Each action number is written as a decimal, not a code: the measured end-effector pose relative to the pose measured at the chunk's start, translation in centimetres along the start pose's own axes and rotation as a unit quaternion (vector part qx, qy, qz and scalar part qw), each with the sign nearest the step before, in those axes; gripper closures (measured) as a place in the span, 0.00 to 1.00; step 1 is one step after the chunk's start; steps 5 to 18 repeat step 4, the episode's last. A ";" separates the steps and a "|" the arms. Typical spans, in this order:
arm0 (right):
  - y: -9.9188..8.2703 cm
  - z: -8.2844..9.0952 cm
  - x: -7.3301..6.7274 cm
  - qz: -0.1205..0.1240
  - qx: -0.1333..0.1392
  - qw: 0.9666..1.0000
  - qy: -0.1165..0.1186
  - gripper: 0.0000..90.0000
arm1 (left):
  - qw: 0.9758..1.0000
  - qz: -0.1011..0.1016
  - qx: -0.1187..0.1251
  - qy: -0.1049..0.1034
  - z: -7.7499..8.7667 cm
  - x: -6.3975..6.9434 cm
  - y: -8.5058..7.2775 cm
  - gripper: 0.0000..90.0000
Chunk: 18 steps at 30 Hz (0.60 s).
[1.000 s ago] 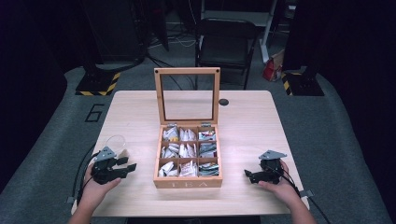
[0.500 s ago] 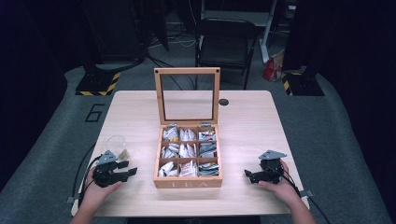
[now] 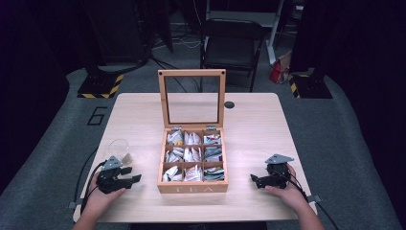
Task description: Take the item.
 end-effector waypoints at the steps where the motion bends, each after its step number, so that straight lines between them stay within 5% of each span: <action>1: 0.0 0.0 0.0 0.000 0.000 1.000 0.000 0.00 | 1.000 0.003 0.006 -0.001 0.0 0.1 0.1 0.47; 18: 0.0 0.0 0.0 0.000 0.000 1.000 0.000 0.00 | 1.000 0.001 0.005 -0.005 0.2 0.2 0.3 0.47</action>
Point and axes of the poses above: each handheld gripper's, and its own axes: z roughly backward along the jaws, y roughly out of its top, x roughly to its right, the point moved 8 cm from there along -z, roughly forward along the jaws, and after that the axes turned 9 degrees about x, right-handed, at the moved point
